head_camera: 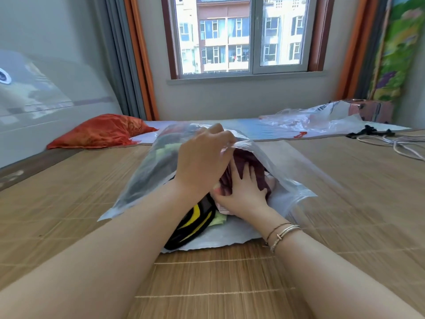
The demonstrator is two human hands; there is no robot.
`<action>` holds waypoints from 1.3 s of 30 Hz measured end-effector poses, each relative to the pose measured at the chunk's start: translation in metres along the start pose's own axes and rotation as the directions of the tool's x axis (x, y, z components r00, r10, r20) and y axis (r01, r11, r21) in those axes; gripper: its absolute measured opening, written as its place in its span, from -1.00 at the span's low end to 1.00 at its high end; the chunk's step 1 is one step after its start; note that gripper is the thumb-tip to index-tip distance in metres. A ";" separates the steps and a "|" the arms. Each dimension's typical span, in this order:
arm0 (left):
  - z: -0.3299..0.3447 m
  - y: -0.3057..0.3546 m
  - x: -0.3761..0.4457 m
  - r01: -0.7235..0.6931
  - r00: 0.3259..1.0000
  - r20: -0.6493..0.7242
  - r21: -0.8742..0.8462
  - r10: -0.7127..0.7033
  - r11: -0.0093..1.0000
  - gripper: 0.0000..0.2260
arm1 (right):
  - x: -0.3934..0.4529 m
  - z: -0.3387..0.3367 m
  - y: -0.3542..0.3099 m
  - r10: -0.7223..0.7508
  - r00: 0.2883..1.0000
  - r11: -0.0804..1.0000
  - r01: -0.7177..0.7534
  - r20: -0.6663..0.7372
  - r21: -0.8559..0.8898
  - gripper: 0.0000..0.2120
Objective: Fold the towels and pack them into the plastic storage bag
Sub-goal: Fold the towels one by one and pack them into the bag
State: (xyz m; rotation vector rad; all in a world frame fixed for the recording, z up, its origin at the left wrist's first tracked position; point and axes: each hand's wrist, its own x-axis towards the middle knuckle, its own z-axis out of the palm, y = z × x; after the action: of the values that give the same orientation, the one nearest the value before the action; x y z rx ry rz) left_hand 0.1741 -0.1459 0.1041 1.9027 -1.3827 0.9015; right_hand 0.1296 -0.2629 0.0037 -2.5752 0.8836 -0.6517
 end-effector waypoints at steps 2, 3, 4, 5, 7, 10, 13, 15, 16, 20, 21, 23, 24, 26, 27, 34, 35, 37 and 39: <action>0.005 -0.002 -0.001 0.002 0.998 0.062 0.026 -0.003 1.000 -0.80 | -0.002 -0.003 0.001 -0.008 1.000 1.000 0.009 0.025 -0.008 -0.09; 0.007 -0.003 0.000 0.028 0.996 0.086 0.030 -0.030 0.999 -0.77 | -0.002 -0.005 0.001 -0.017 0.999 1.000 0.017 0.029 -0.011 -0.09; 0.008 -0.005 0.002 0.061 0.992 0.111 0.030 -0.064 0.998 -0.74 | -0.002 -0.006 0.000 -0.023 0.999 1.000 0.024 0.030 -0.018 -0.09; 0.008 -0.008 0.004 0.082 0.988 0.127 0.017 -0.084 0.996 -0.71 | -0.001 -0.006 -0.002 -0.031 0.999 0.999 0.032 0.027 -0.031 -0.09; 0.007 -0.013 0.007 0.088 0.990 0.119 -0.043 -0.083 0.995 -0.67 | 0.002 -0.008 -0.006 -0.038 0.999 0.997 0.039 0.007 -0.062 -0.09; 0.003 -0.015 0.014 0.066 0.997 0.057 -0.098 -0.060 0.993 -0.67 | 0.011 -0.023 -0.023 -0.027 0.998 0.994 0.021 -0.055 -0.105 -0.18; -0.002 -0.005 0.023 0.065 0.996 0.074 -0.110 -0.057 0.992 -0.64 | 0.034 -0.027 -0.046 0.111 0.993 0.982 -0.116 -0.043 -0.147 -0.29; -0.003 -0.004 0.024 0.067 0.991 0.125 -0.128 -0.051 0.989 -0.59 | 0.057 -0.011 -0.049 0.097 0.995 0.995 -0.097 -0.017 0.007 -0.59; -0.003 -0.005 0.023 0.063 0.987 0.157 -0.141 -0.040 0.988 -0.57 | 0.063 -0.005 -0.046 0.067 0.997 0.987 -0.069 0.025 0.143 -0.76; -0.001 -0.025 0.019 0.074 0.964 0.260 -0.071 -0.053 0.995 -0.62 | 0.058 -0.008 -0.034 -0.170 0.985 0.976 0.165 0.022 0.146 -0.84; -0.003 -0.026 0.016 0.085 0.952 0.298 -0.032 -0.071 0.996 -0.66 | 0.052 -0.011 -0.029 -0.185 0.982 0.969 0.187 -0.026 0.161 -0.86; -0.004 -0.027 0.004 0.097 0.910 0.405 0.012 -0.093 0.995 -0.60 | 0.036 -0.013 -0.017 -0.252 0.960 0.955 0.267 -0.121 0.129 -0.81; -0.006 -0.028 -0.004 0.096 0.877 0.470 0.023 -0.096 0.995 -0.52 | 0.027 -0.015 -0.009 -0.267 0.962 0.959 0.271 -0.061 0.083 -0.75; -0.014 -0.032 -0.021 0.057 0.833 0.547 0.058 -0.080 0.997 -0.41 | 0.002 -0.021 0.004 -0.134 0.979 0.991 0.135 0.155 0.003 -0.67; -0.020 -0.035 -0.029 0.030 0.845 0.531 0.081 -0.069 0.996 -0.38 | -0.011 -0.026 0.009 -0.074 0.981 0.993 0.088 0.180 -0.073 -0.57; -0.090 -0.061 -0.102 0.212 0.942 0.251 0.061 -0.221 0.975 -0.48 | -0.103 -0.050 -0.012 -0.253 0.966 0.919 0.259 0.058 -0.298 -0.61; -0.099 -0.062 -0.115 0.261 0.936 0.233 0.042 -0.263 0.965 -0.52 | -0.115 -0.051 -0.021 -0.307 0.951 0.914 0.307 0.040 -0.264 -0.70; -0.118 -0.061 -0.143 0.356 0.913 0.214 0.002 -0.348 0.935 -0.60 | -0.138 -0.047 -0.045 -0.354 0.934 0.926 0.358 0.054 -0.122 -0.84; -0.135 -0.066 -0.171 0.473 0.863 0.216 -0.024 -0.457 0.881 -0.69 | -0.158 -0.038 -0.071 -0.371 0.922 0.928 0.371 0.109 0.020 -0.90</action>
State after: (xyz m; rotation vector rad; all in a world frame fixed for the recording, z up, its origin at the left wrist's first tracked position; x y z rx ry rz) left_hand 0.1767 0.0715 0.0382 2.1815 -0.9708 0.4166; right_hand 0.0332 -0.1142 0.0184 -2.7739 0.3577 -0.5963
